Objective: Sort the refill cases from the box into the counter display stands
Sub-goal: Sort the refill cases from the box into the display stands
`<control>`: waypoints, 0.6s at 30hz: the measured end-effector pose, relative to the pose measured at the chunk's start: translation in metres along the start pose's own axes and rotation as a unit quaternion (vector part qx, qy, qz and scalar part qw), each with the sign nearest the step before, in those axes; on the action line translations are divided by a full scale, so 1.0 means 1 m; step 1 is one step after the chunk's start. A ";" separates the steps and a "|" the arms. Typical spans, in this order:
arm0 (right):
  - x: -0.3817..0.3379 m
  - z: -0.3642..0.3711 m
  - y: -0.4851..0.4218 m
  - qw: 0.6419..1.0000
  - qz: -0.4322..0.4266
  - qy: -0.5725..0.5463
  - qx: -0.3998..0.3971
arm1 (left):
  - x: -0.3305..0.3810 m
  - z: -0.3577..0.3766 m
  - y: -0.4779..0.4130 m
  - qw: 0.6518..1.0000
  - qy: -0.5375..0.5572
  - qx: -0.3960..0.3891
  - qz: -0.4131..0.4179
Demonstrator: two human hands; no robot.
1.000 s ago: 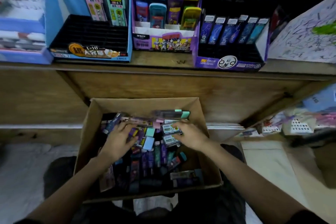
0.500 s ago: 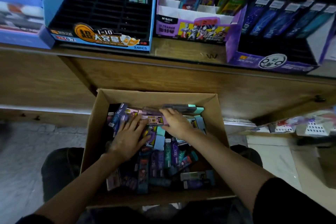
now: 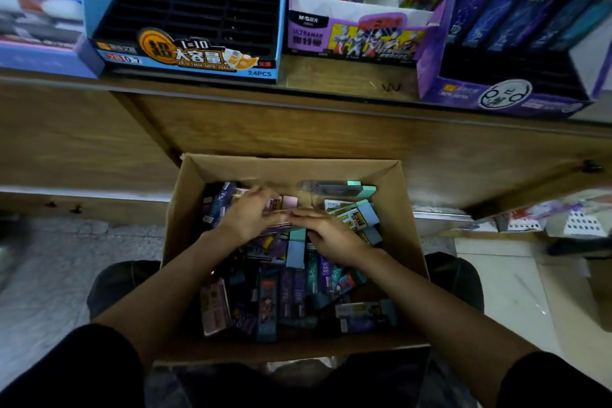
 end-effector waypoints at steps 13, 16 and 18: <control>0.082 -0.044 0.072 0.868 0.453 -0.039 0.201 | -0.003 0.035 -0.003 0.987 0.044 -0.130 -0.080; 0.080 -0.030 0.057 0.861 0.466 -0.067 0.191 | -0.001 0.036 0.003 0.990 0.066 -0.089 -0.089; 0.076 -0.024 0.049 0.864 0.449 -0.091 0.206 | -0.001 0.035 0.007 0.988 0.103 -0.060 -0.094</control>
Point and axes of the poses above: each hand's wrist, its own y-axis away from the middle knuckle, its own z-axis out of the palm, x = y × z, the point moved 8 cm from there along -y, towards the middle knuckle, and after that the axes turned 4 degrees about x, right-handed, at the moved point
